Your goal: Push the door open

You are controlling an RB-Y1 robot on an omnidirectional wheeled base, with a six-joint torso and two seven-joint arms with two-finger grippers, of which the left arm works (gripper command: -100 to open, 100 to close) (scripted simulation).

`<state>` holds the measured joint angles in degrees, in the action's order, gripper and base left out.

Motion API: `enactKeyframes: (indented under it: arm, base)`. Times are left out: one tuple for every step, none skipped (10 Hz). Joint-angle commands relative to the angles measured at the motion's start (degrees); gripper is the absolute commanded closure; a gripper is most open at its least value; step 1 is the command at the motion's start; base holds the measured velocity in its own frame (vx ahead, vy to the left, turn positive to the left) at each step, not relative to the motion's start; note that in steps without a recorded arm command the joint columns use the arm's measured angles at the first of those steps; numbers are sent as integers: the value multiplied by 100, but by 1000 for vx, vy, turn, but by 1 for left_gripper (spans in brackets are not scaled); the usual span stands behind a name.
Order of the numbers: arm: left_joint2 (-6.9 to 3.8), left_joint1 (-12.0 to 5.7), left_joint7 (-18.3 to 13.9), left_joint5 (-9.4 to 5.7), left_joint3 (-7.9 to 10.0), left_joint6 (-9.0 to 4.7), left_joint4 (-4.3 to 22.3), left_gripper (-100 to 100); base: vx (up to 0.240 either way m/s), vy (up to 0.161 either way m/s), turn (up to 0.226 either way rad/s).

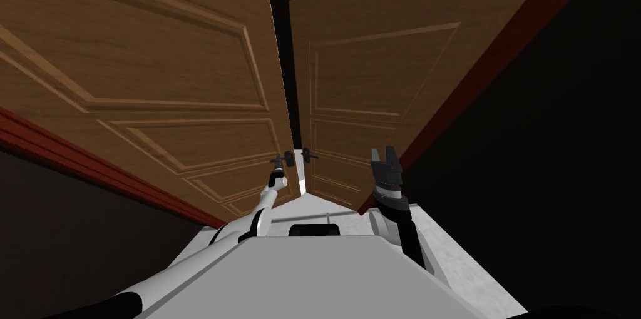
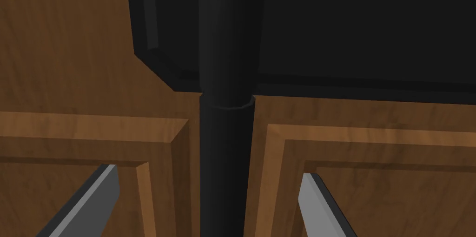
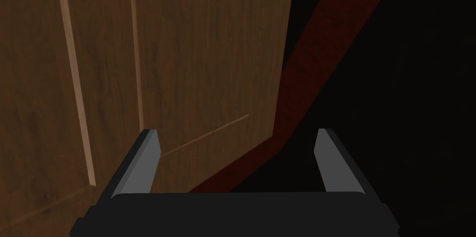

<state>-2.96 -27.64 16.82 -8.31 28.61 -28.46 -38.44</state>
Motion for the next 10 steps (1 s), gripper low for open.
enactKeyframes:
  arm:
    - [52,4,-2,1,1,-36,34,-100]
    - [16,-15,-5,-1,1,-37,63,-100]
    - [16,-15,-5,-1,1,-37,63,100]
    - [16,-15,-5,-1,1,-37,63,100]
    - [16,-15,-5,-1,1,-37,63,100]
    - [16,-15,-5,-1,1,-37,63,100]
    - [16,-15,-5,-1,1,-37,63,100]
    - [16,-15,-5,-1,1,-37,63,100]
    - [-15,-60,128,-70,191,-188,110,100]
    - [-36,-91,210,-112,308,-285,132,100]
  base:
    - [183,25,-42]
    - [79,9,-6]
    - [-14,-3,12]
    - [-28,-4,-7]
    - [-24,-2,-9]
    - [-14,-1,-3]
    - [-6,-1,0]
    - [0,0,0]
    - [18,44,-148]
    - [53,137,-213]
